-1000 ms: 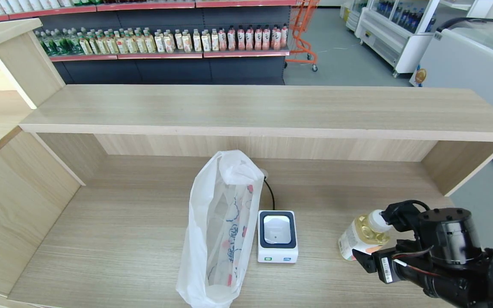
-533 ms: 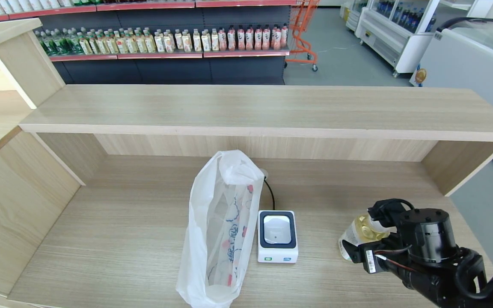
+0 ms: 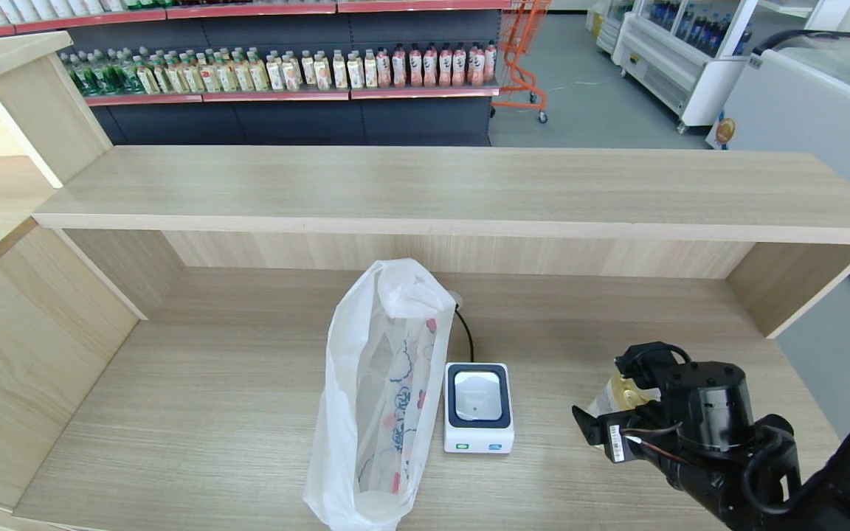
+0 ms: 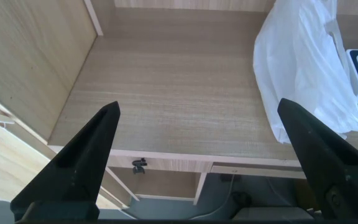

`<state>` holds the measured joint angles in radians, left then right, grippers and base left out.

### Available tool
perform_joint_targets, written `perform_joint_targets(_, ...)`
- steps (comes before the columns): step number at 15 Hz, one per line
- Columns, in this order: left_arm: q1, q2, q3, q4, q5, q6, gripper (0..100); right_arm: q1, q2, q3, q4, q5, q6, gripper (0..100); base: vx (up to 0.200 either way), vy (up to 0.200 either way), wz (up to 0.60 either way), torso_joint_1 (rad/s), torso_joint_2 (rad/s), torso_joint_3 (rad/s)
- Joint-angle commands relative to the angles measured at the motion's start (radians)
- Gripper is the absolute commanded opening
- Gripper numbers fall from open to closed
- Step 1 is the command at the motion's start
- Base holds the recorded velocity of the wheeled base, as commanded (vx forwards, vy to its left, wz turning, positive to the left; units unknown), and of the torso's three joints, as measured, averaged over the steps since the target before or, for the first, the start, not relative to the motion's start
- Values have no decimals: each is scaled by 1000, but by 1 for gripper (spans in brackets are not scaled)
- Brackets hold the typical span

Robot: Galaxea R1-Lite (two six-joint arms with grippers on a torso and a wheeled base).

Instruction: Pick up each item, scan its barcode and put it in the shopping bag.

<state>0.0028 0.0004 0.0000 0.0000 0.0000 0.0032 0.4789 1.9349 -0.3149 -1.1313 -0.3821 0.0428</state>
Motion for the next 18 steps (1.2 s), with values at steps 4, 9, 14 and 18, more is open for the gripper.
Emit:
perform_joint_targets(4,0,0,0,0,0,0,100,7,119,-36,-76,2,-1,100,0,0,0,0,0,0)
perform_joint_targets(9,0,0,0,0,2,0,100,6,136,-153,-101,11,-3,100,0,0,0,0,0,0)
perform_joint_targets(14,0,0,0,0,0,0,100,4,127,-197,-101,40,-54,0,0,0,0,0,0,0)
perform_joint_targets(18,0,0,0,0,2,0,100,7,102,-187,-76,23,-52,0,0,0,0,0,0,0)
